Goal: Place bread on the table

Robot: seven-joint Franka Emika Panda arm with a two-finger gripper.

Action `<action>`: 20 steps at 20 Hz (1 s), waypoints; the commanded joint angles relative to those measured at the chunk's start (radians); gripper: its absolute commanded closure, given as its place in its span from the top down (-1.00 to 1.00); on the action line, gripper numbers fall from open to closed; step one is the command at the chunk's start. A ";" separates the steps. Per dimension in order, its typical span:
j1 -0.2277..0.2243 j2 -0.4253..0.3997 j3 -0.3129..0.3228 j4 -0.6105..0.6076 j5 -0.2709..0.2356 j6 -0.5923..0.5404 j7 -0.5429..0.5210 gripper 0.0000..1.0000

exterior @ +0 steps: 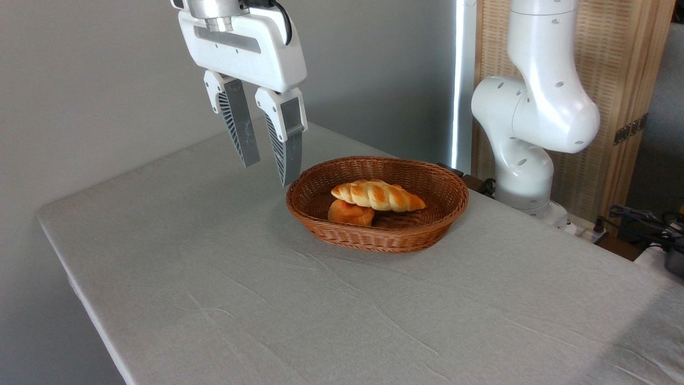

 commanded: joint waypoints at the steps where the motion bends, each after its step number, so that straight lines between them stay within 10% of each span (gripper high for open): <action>1: 0.010 0.010 -0.002 0.017 0.001 -0.011 -0.005 1.00; 18: 0.001 -0.037 -0.010 -0.069 -0.005 0.003 -0.002 1.00; 20: -0.016 -0.133 -0.005 -0.176 -0.078 0.077 0.009 1.00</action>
